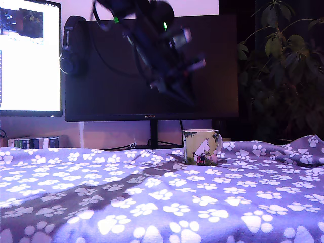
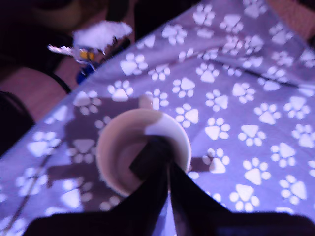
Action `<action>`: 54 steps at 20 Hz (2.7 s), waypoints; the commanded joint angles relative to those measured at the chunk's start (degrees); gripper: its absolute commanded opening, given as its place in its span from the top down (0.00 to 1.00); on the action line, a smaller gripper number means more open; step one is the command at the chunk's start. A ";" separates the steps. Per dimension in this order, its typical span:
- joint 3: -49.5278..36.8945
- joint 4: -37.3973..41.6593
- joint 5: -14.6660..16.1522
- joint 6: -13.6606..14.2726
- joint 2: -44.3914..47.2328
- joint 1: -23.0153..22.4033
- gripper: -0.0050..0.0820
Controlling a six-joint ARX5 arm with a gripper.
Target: Pick up the coffee capsules on the table and drop them inside the coffee cup
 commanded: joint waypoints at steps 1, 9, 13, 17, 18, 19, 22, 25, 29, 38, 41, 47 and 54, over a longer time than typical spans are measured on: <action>0.72 -0.33 0.11 0.31 -1.55 1.40 0.97; 0.70 -3.08 3.23 1.38 -4.55 7.02 0.97; -0.07 -3.52 5.01 1.42 -4.70 9.07 0.97; -5.88 -0.81 5.44 1.60 -6.69 9.57 0.97; -9.05 1.53 5.40 1.55 -7.98 9.57 0.97; -12.55 4.17 5.38 1.46 -9.73 9.57 0.97; -24.94 13.86 5.38 1.25 -16.26 9.57 0.97; -36.50 22.05 5.38 -0.35 -23.08 10.34 0.97; -50.12 30.27 5.40 -2.89 -32.00 12.52 0.97; -70.05 40.98 5.40 -5.66 -46.07 19.67 0.97; -75.14 43.45 5.42 -6.21 -49.42 22.18 0.97; -83.45 46.71 5.42 -6.25 -55.47 26.93 0.97; -93.64 50.01 5.11 -9.44 -68.02 29.90 0.97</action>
